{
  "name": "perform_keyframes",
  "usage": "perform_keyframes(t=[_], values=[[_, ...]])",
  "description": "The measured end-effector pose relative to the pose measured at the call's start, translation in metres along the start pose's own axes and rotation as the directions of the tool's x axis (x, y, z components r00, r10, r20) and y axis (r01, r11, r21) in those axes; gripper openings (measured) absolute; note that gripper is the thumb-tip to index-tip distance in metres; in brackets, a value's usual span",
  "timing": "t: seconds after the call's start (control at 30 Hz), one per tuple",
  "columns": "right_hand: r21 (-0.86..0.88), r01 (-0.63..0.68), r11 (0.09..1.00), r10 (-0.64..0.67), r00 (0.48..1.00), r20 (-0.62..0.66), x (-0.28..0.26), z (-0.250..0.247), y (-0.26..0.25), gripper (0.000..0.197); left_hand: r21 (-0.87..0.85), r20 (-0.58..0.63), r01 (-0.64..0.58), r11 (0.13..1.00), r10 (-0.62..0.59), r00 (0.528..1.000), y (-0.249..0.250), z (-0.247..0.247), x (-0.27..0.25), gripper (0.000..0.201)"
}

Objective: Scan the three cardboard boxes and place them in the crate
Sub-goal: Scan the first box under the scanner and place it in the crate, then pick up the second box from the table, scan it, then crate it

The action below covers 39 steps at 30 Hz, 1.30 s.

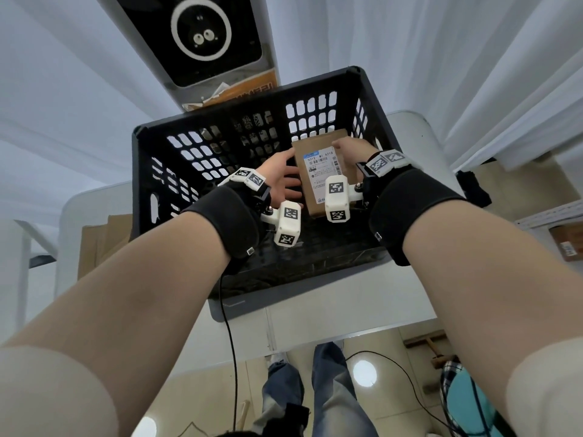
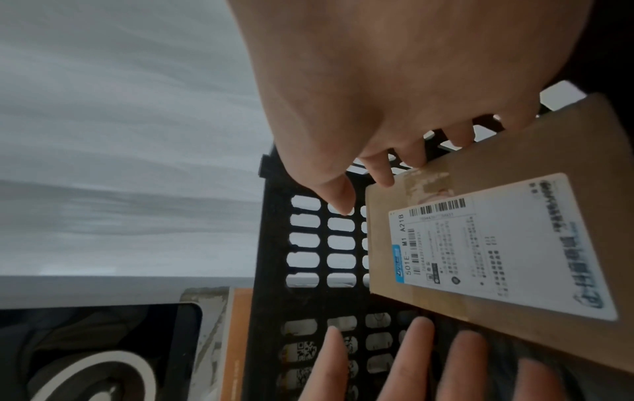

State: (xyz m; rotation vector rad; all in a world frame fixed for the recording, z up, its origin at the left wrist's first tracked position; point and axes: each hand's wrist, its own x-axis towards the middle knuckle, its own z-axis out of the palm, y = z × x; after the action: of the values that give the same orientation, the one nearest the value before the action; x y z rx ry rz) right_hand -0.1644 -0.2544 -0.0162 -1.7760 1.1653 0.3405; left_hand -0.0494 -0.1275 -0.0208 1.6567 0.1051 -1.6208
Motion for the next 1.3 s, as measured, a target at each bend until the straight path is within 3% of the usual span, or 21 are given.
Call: perform_keyframes(t=[0.13,0.23,0.33,0.4,0.53,0.67,0.9,1.07,1.3], values=[[0.192,-0.009,0.981,0.007,1.0,0.011,-0.02,-0.003,-0.009,0.049,-0.001,0.007,-0.053,0.999,0.053,0.999,0.001,-0.003,-0.031,0.065],[0.374,-0.051,0.926,0.052,0.999,0.01,-0.041,-0.002,-0.029,0.037,0.006,0.019,-0.119,0.993,0.118,0.993,0.004,-0.016,-0.055,0.058],[0.479,-0.014,0.878,-0.008,0.999,0.044,-0.059,0.008,-0.055,0.036,0.013,0.021,-0.179,0.984,0.179,0.984,0.005,-0.035,-0.081,0.05],[0.535,-0.01,0.845,-0.028,0.998,0.062,-0.071,0.018,-0.073,0.021,-0.003,0.014,-0.22,0.976,0.22,0.975,0.005,-0.051,-0.098,0.044],[0.529,-0.025,0.848,-0.055,0.989,0.135,-0.099,0.048,-0.114,0.015,-0.028,0.01,-0.269,0.963,0.27,0.963,0.001,-0.092,-0.138,0.036],[0.533,0.031,0.845,-0.116,0.985,0.126,-0.129,0.088,-0.166,0.016,-0.065,-0.005,-0.316,0.947,0.316,0.949,-0.004,-0.154,-0.178,0.027],[0.513,0.059,0.856,-0.17,0.97,0.171,-0.157,0.164,-0.239,0.026,-0.08,-0.11,-0.363,0.928,0.354,0.929,-0.028,-0.266,-0.226,0.022],[0.48,0.037,0.876,-0.177,0.952,0.249,-0.161,0.235,-0.279,0.026,-0.058,-0.222,-0.341,0.938,0.321,0.921,-0.064,-0.35,-0.236,0.023],[0.424,-0.033,0.905,-0.103,0.951,0.293,-0.141,0.328,-0.29,0.032,-0.026,-0.327,-0.23,0.973,0.209,0.922,-0.113,-0.417,-0.219,0.024]])
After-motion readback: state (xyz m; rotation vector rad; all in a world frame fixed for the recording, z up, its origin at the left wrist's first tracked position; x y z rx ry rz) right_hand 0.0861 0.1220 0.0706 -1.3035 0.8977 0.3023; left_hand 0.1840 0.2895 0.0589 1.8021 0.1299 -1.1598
